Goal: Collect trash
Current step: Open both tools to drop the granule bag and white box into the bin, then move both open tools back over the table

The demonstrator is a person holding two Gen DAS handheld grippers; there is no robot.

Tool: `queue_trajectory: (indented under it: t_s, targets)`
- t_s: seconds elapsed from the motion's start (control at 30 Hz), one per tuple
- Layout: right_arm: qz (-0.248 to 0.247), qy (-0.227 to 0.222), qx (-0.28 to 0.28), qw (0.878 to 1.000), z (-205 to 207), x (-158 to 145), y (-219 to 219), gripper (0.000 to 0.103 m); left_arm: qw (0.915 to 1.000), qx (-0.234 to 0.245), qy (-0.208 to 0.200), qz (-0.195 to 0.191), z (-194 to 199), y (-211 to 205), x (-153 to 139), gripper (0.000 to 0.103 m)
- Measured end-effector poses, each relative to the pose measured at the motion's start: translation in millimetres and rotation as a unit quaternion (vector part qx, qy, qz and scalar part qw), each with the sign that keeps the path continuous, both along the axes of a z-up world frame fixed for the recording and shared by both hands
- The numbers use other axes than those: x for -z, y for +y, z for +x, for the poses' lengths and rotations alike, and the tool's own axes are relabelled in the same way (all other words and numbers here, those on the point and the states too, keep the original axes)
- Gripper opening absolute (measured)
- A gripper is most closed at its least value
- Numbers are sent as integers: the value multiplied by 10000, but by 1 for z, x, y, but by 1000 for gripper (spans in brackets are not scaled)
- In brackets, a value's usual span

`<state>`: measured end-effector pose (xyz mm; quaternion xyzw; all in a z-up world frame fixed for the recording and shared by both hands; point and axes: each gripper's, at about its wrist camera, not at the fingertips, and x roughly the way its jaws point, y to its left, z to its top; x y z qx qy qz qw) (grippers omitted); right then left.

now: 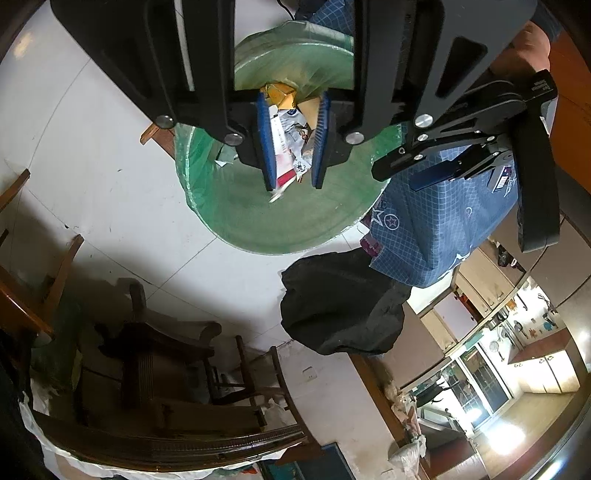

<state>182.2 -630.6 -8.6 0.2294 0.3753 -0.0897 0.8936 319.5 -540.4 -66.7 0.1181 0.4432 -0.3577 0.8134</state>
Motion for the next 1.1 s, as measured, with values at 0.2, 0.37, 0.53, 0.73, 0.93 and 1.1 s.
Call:
queue_trajectory:
  t_s: [0.2, 0.37, 0.53, 0.73, 0.93, 1.1]
  targets:
    - [-57, -88, -16, 9999, -5, -7, 4, 42, 10000, 6, -24, -5, -3, -1, -3, 66]
    - [-264, -251, -10, 9993, -15, -16, 14, 78, 9999, -13, -114, -14, -8, 14, -12, 71]
    - [-475, -604, 95, 9970, -30, -31, 29, 92, 9991, -57, -384, -176, -18, 58, -40, 80]
    - [-891, -1089, -354, 9894, -39, -57, 90, 97, 9943, -427, -858, -460, -25, 170, -83, 88]
    - [-904, -1122, -1325, 9806, -22, -50, 170, 97, 9763, -1889, -925, -515, -8, 332, -93, 92]
    - [-715, -966, -1760, 9770, -2, -36, 215, 97, 9419, -3257, -791, -233, 16, 453, -74, 92]
